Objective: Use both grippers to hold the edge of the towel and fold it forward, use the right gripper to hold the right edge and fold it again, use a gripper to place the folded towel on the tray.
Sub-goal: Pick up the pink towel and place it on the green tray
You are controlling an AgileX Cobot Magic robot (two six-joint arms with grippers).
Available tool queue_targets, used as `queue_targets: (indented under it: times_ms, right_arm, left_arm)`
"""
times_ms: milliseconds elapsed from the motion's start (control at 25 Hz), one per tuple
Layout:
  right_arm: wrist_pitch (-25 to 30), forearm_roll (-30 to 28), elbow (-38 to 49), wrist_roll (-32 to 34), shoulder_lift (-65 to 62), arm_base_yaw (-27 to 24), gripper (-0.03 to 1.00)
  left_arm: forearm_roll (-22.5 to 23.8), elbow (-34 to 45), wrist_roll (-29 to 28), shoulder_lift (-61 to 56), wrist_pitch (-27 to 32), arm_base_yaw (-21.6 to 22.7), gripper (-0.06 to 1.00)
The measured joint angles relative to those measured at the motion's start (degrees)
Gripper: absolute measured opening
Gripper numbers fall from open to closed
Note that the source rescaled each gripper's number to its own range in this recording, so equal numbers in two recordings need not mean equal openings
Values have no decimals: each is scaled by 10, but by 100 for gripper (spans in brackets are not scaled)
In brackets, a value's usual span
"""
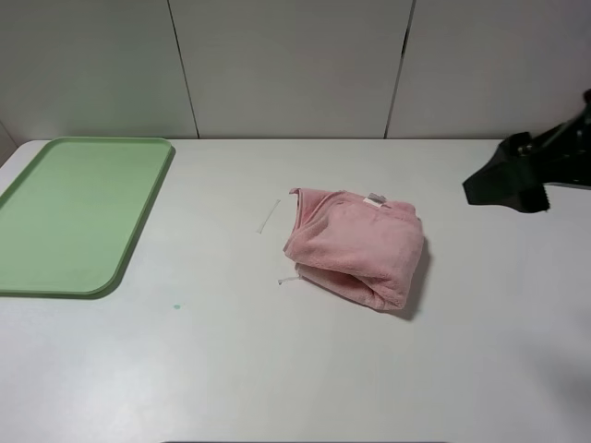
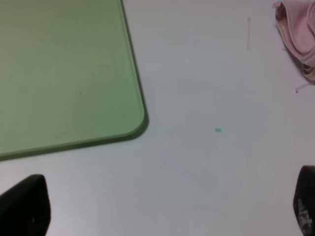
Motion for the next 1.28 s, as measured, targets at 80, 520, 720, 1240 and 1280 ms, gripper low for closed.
queue_targets:
  times_ms: [80,520,720,1240,1280]
  right_arm:
    - [11,2,19,0,-38,-33,100]
    - [118,7,54,35,-207,-161,100]
    - [137,-21,56,58,-274,-170,100]
    - [156,-24,151,56,-486,-170,100]
    - [156,-24,153,55,-502,-170,100]
  left_arm:
    - [0,0,0,0,0,0,100]
    - [0,0,0,0,0,0,100]
    - [0,0,0,0,0,0,100]
    - [0,0,0,0,0,0,100]
    - [0,0,0,0,0,0,100]
